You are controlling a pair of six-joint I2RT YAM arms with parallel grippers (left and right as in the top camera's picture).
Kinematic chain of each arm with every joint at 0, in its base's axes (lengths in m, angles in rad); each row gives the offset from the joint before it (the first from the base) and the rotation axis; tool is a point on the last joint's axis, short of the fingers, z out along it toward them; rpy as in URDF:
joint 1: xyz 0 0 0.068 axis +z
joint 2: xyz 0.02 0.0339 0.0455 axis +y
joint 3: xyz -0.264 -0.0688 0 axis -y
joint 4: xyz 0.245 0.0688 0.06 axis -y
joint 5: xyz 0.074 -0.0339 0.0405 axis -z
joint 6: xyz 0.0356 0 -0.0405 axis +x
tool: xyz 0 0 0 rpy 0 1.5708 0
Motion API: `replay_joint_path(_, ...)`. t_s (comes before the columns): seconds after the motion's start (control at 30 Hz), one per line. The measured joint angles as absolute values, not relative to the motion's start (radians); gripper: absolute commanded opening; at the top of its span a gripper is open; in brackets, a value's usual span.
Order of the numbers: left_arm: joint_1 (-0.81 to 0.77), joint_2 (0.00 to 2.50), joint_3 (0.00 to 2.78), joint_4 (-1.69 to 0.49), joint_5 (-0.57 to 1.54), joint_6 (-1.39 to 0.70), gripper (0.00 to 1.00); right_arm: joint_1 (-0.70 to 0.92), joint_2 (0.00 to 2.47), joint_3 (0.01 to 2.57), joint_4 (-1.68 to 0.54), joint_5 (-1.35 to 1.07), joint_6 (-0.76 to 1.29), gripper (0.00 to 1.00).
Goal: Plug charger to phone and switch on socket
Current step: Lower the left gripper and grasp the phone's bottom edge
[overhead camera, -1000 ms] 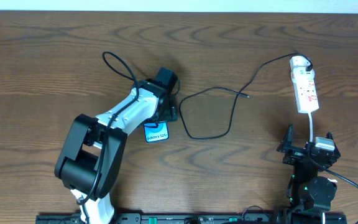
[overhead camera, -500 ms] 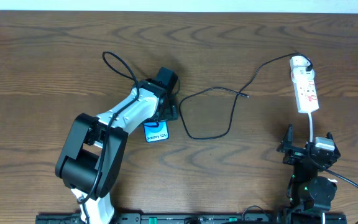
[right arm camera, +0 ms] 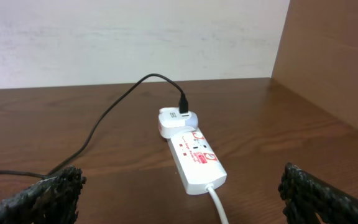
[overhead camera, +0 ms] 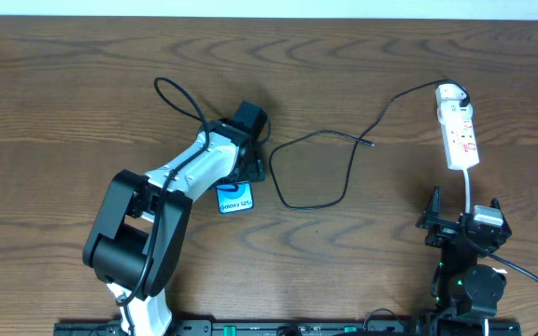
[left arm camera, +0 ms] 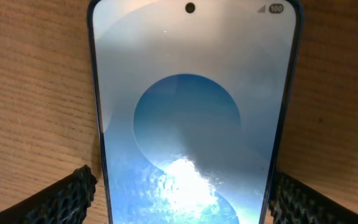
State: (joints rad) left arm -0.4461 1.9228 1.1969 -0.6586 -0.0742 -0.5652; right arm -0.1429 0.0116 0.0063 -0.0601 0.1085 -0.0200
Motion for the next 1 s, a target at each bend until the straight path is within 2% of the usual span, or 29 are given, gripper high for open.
replay_joint_path(0.2, -0.446, 1.923, 1.197, -0.66, -0.074, -0.566, 0.75, -0.143, 0.012, 0.006, -0.06, 0.109, -0.02, 0.99)
replay_joint_path(0.37, -0.446, 1.923, 1.197, -0.661, -0.078, -0.569, 0.71, -0.143, 0.012, 0.006, -0.06, 0.109, -0.02, 0.99)
replay_joint_path(0.8, -0.447, 1.891, 1.195, -0.687, -0.081, -0.569, 0.7, -0.143, 0.012, 0.006, -0.06, 0.109, -0.02, 0.99)
replay_joint_path(0.87, -0.447, 1.879, 1.195, -0.693, -0.081, -0.569, 0.75, -0.143, 0.012, 0.006, -0.06, 0.109, -0.02, 0.99)
replay_joint_path(0.93, -0.447, 1.876, 1.195, -0.696, -0.082, -0.571, 0.89, -0.143, 0.012, 0.006, -0.06, 0.109, -0.02, 0.99)
replay_joint_path(1.0, -0.447, 1.876, 1.195, -0.704, -0.085, -0.568, 0.96, -0.143, 0.012, 0.006, -0.06, 0.109, -0.02, 0.99)
